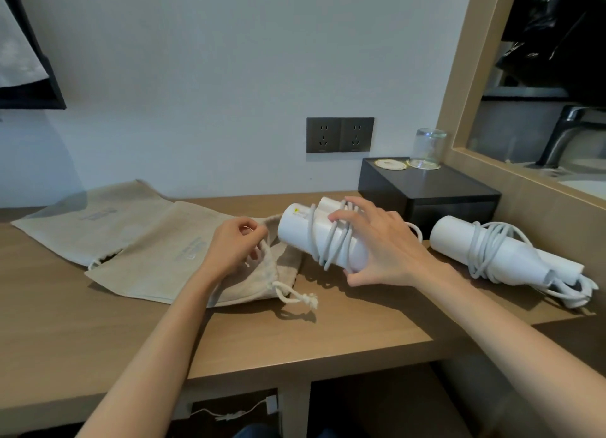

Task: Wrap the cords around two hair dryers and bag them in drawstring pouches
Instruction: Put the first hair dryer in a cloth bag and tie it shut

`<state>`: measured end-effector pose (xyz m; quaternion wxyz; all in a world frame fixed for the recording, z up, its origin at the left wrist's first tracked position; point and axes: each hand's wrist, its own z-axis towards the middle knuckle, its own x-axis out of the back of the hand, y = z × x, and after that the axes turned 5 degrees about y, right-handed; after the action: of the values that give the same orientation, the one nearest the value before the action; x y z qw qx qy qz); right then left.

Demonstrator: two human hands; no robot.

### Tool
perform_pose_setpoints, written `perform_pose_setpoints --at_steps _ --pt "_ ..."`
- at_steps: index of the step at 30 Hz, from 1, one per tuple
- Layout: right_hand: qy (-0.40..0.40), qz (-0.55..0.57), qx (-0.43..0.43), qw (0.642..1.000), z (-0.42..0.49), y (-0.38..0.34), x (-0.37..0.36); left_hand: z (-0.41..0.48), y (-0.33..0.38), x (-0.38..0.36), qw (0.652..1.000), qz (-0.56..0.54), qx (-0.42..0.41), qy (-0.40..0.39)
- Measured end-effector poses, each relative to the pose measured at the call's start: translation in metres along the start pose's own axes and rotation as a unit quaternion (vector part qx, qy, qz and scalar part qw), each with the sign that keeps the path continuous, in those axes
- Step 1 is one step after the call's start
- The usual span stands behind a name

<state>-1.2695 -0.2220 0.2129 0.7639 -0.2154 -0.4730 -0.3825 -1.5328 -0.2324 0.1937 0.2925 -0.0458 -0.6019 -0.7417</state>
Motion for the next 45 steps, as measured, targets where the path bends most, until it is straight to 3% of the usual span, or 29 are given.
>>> perform_pose_setpoints --at_steps 4,7,13,17,23,28,33,36,38,40,45 --pt "-0.023 -0.062 0.057 0.996 -0.004 -0.013 0.0 -0.004 0.007 0.003 0.995 -0.064 -0.045 0.067" --pt "-0.029 -0.097 0.085 0.991 0.002 -0.025 0.002 -0.007 0.013 0.004 0.991 -0.089 -0.078 0.068" --pt "-0.036 -0.055 0.109 0.992 0.022 -0.05 -0.001 -0.005 0.014 0.007 0.979 -0.114 -0.115 0.125" --pt "-0.038 -0.051 0.123 0.99 0.032 -0.06 -0.009 -0.004 0.013 0.009 0.976 -0.121 -0.13 0.124" --pt "-0.039 0.05 0.083 0.995 0.031 -0.055 -0.008 -0.007 0.014 0.003 0.985 -0.09 -0.127 0.072" --pt "-0.091 0.189 -0.01 0.978 0.027 -0.038 0.003 -0.011 0.016 0.001 0.988 -0.081 -0.118 0.059" --pt "0.043 0.33 -0.227 0.915 0.022 0.0 -0.003 -0.013 0.015 0.0 0.988 -0.087 -0.114 0.052" --pt "-0.068 0.398 -0.329 0.854 0.017 0.012 -0.013 -0.012 0.015 0.0 0.988 -0.077 -0.123 0.056" --pt "-0.136 0.484 -0.34 0.795 0.014 0.012 -0.02 -0.013 0.016 -0.001 0.988 -0.078 -0.124 0.058" --pt "-0.132 0.561 -0.328 0.749 0.016 0.008 -0.025 -0.014 0.015 -0.001 0.987 -0.087 -0.121 0.06" --pt "-0.12 0.655 -0.319 0.674 0.018 -0.003 -0.018 -0.013 0.014 -0.002 0.985 -0.089 -0.135 0.063"
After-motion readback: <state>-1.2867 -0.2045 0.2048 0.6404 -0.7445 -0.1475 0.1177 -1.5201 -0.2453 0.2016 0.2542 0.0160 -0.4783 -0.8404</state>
